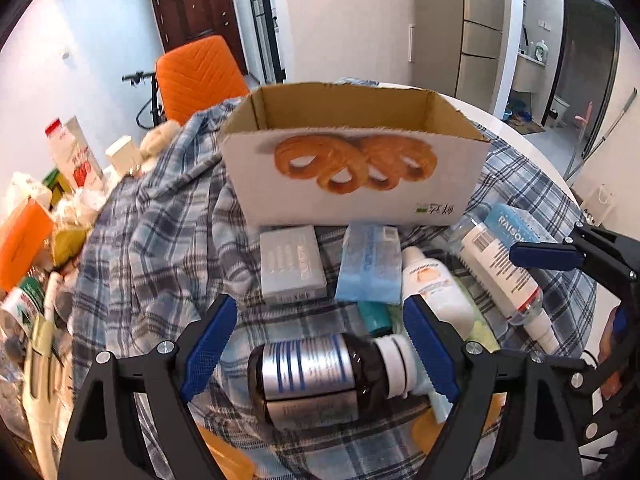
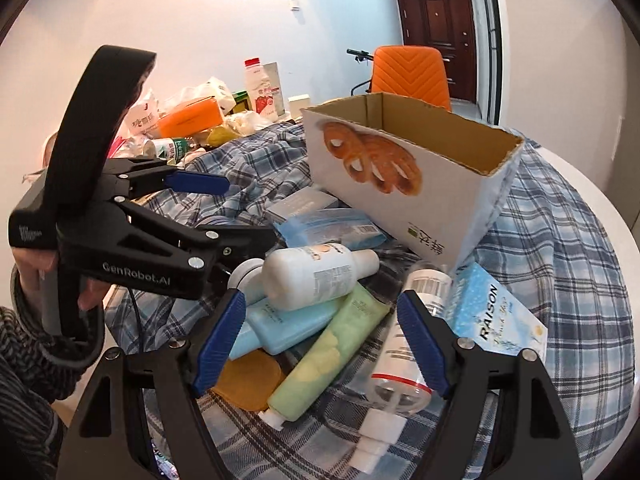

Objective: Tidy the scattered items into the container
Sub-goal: 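Withdraw the left tool and move the right tool to the white lotion bottle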

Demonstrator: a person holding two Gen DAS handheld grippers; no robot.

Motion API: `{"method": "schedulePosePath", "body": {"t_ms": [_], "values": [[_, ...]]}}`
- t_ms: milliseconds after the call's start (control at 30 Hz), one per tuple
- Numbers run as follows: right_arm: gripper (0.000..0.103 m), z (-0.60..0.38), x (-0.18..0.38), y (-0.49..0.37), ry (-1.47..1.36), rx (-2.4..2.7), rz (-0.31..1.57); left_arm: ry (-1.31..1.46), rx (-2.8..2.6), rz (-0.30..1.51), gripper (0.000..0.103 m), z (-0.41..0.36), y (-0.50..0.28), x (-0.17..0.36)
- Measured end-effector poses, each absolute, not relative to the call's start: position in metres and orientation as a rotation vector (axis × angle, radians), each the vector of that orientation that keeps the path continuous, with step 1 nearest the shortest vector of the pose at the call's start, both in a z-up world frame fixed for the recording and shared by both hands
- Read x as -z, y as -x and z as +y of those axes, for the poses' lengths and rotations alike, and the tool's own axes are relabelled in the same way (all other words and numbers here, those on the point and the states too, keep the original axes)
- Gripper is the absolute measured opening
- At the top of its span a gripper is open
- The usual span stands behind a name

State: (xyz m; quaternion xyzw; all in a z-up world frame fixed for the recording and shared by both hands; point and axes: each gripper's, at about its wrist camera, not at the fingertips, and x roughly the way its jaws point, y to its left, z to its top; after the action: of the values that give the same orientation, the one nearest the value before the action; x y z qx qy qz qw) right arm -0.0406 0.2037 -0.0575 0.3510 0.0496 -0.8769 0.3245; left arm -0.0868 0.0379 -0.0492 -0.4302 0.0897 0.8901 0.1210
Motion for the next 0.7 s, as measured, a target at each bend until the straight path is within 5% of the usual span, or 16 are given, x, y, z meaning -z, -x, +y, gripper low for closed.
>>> {"method": "schedulePosePath", "body": {"t_ms": [700], "values": [[0.076, 0.178, 0.078, 0.040, -0.910, 2.537, -0.015, 1.286, -2.617, 0.194, 0.087, 0.018, 0.081, 0.060]]}}
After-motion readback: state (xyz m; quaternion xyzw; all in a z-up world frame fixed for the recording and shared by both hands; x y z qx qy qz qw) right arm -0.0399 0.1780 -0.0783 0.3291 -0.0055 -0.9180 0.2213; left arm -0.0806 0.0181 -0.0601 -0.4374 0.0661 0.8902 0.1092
